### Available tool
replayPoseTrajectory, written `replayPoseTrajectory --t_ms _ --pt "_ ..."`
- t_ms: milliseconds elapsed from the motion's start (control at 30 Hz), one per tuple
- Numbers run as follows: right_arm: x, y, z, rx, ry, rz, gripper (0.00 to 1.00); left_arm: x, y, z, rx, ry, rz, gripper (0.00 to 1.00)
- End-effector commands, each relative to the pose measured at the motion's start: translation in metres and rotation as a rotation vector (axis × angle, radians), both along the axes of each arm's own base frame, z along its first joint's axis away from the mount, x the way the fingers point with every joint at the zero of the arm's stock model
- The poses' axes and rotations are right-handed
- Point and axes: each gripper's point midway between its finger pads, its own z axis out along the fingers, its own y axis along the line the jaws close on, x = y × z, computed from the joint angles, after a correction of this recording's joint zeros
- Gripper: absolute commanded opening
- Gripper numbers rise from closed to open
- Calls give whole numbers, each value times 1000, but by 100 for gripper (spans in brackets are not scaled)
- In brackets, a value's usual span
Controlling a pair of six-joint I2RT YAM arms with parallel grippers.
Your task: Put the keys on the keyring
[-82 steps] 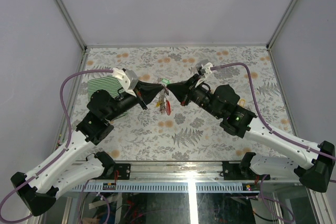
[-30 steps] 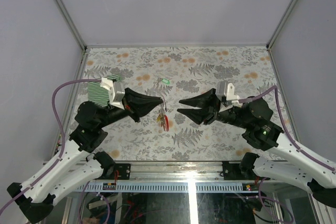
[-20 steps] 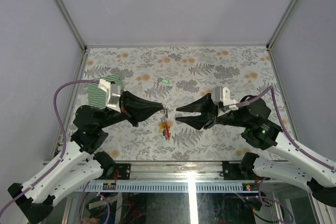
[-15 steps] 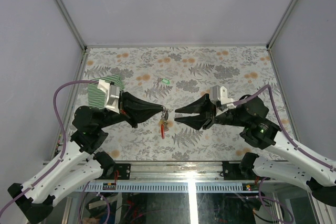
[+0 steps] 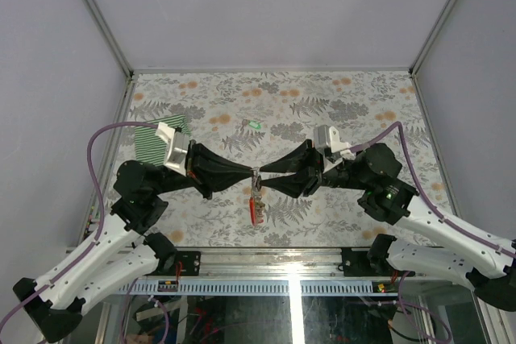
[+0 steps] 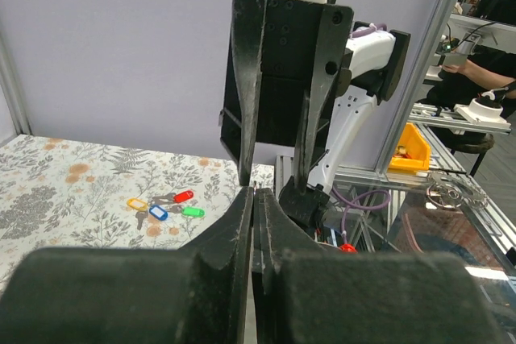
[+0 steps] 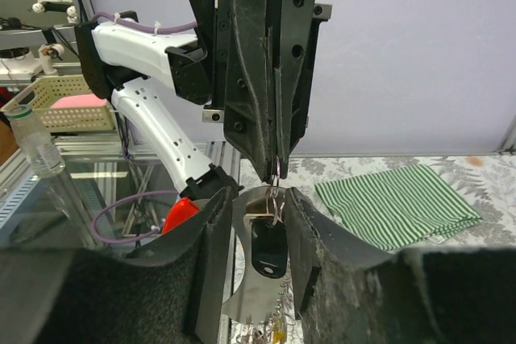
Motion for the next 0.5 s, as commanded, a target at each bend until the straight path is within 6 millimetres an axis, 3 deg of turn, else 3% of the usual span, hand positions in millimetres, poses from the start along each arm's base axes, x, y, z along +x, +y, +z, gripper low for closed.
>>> replayPoseTrajectory --t_ms 0,467 --pt "-7 5 17 56 -32 57 39 -14 7 34 -80 -102 -26 0" --pt "-4 8 9 48 -23 49 36 -21 8 39 -93 -118 -57 0"
